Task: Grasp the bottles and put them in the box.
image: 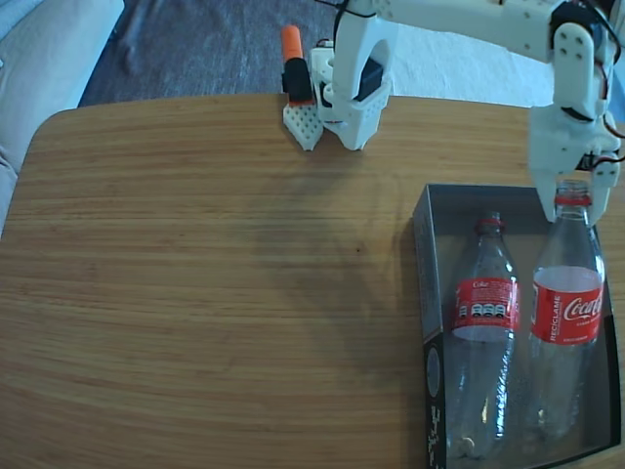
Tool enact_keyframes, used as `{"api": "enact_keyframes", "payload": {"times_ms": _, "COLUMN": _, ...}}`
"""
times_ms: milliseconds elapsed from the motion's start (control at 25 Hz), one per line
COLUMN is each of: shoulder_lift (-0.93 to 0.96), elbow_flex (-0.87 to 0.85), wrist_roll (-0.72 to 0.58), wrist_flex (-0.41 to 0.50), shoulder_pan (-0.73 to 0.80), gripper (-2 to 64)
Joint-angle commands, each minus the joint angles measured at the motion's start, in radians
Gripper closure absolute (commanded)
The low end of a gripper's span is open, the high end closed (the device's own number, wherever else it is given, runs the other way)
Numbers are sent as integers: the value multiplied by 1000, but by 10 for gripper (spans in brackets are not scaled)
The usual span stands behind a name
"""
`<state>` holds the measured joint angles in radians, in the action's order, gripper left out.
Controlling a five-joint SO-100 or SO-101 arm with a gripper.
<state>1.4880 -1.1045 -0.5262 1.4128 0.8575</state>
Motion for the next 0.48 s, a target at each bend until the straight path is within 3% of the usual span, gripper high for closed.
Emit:
{"api": "enact_keyframes", "payload": {"times_ms": 0, "shoulder_lift": 46, "elbow_flex": 14, "wrist_roll": 3, "wrist_flex": -17, "shoulder_pan": -2, "gripper": 617}}
{"api": "enact_keyframes", "payload": {"times_ms": 440, "shoulder_lift": 44, "elbow_flex": -54, "wrist_roll": 3, "wrist_flex": -74, "shoulder_pan": 0, "gripper": 618}}
